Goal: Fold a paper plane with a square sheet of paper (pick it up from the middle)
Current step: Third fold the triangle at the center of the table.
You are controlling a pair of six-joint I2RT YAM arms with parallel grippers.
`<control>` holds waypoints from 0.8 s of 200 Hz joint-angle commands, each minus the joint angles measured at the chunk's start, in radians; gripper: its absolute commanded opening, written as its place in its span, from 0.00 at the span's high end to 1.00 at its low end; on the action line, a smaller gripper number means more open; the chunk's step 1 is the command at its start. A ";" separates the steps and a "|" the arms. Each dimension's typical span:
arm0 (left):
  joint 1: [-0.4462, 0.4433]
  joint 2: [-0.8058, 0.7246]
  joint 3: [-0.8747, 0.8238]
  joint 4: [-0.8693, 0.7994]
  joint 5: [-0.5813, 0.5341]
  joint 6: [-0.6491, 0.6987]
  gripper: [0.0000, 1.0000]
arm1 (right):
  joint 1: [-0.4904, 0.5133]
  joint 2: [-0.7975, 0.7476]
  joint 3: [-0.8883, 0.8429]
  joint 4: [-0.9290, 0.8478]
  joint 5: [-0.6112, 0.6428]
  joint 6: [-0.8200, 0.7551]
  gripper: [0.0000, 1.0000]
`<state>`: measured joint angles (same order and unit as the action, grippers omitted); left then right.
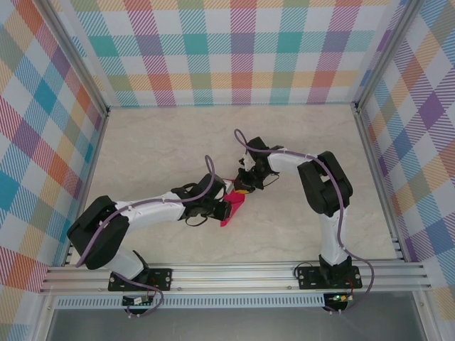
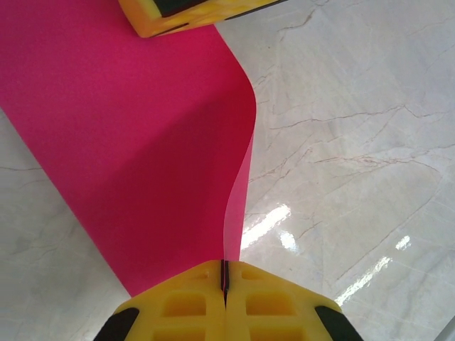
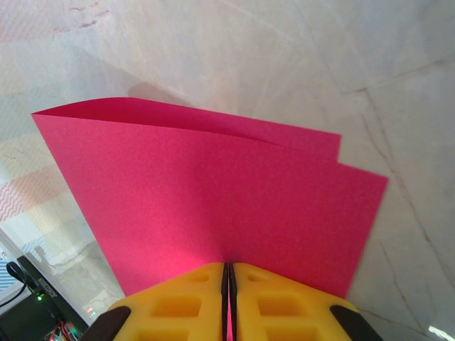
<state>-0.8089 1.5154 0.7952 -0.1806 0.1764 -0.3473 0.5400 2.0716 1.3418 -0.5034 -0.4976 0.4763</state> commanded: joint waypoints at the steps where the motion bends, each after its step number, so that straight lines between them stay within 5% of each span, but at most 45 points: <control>1: 0.029 0.015 -0.008 0.000 0.011 -0.001 1.00 | 0.009 0.019 0.023 -0.048 -0.004 -0.035 0.88; 160: 0.076 0.090 0.013 0.030 -0.023 0.010 1.00 | 0.016 0.024 0.011 -0.035 -0.008 -0.008 0.85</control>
<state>-0.7433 1.6138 0.7952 -0.1776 0.1566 -0.3473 0.5453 2.0720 1.3449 -0.5167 -0.4980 0.4667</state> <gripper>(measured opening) 0.047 0.144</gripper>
